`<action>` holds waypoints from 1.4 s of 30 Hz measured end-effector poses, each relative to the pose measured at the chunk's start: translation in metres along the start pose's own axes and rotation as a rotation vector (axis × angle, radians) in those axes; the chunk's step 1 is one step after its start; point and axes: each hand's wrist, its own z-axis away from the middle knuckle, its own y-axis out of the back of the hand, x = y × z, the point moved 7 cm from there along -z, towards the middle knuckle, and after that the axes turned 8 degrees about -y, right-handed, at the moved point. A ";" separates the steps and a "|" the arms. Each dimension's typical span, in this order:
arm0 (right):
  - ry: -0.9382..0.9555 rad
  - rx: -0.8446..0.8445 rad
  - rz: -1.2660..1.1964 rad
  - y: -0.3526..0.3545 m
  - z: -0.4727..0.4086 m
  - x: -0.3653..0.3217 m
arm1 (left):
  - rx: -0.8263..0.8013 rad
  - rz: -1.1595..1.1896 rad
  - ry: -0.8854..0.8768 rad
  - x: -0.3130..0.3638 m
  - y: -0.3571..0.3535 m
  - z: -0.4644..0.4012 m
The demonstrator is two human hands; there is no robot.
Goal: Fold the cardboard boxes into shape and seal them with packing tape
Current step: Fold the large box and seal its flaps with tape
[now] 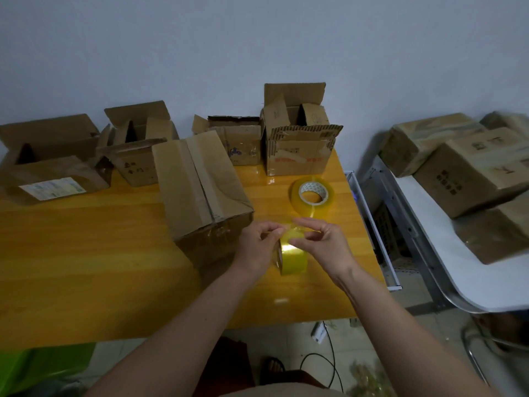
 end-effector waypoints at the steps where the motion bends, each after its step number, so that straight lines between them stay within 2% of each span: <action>1: -0.024 0.001 -0.001 0.002 -0.001 0.004 | -0.016 -0.006 -0.011 0.000 -0.003 -0.002; 3: -0.072 0.016 0.021 0.008 -0.004 0.014 | -0.056 -0.052 -0.032 0.000 -0.009 -0.004; 6: -0.043 0.057 0.079 0.017 -0.012 0.023 | -0.128 -0.073 -0.010 -0.002 -0.020 -0.006; 9: -0.035 0.160 0.339 0.030 -0.021 0.036 | -0.148 -0.245 -0.141 0.002 -0.016 -0.005; 12: -0.086 0.241 0.585 0.047 -0.027 0.063 | 0.007 -0.583 -0.469 0.020 0.006 0.005; 14: -0.119 0.280 0.685 0.054 -0.026 0.081 | 0.162 -0.802 -0.572 0.023 0.028 0.015; 17: -0.153 0.254 0.763 0.053 -0.027 0.101 | 0.375 -1.003 -0.450 0.016 0.076 0.022; 20: -0.189 0.182 0.820 0.041 -0.032 0.100 | 0.336 -1.139 -0.229 0.000 0.121 0.014; 22: -0.105 0.273 0.858 0.031 -0.032 0.079 | 0.263 -1.134 -0.098 -0.010 0.143 0.008; 24: 0.104 0.322 0.814 0.004 -0.028 0.040 | 0.198 -1.054 -0.070 -0.020 0.154 0.005; 27: 0.353 0.165 0.789 -0.060 -0.028 -0.014 | 0.115 -0.929 -0.060 -0.034 0.158 0.006; 30: 0.312 -0.065 0.841 -0.115 -0.038 -0.031 | 0.096 -0.817 0.019 -0.044 0.160 0.009; 32: 0.230 -0.128 0.836 -0.133 -0.043 -0.030 | 0.057 -0.736 0.015 -0.046 0.157 0.012; 35: 0.194 -0.098 0.847 -0.143 -0.036 -0.021 | 0.102 -0.643 0.019 -0.051 0.162 0.028; 42: 0.161 0.010 0.997 -0.159 -0.030 -0.007 | 0.067 -0.732 0.007 -0.063 0.168 0.046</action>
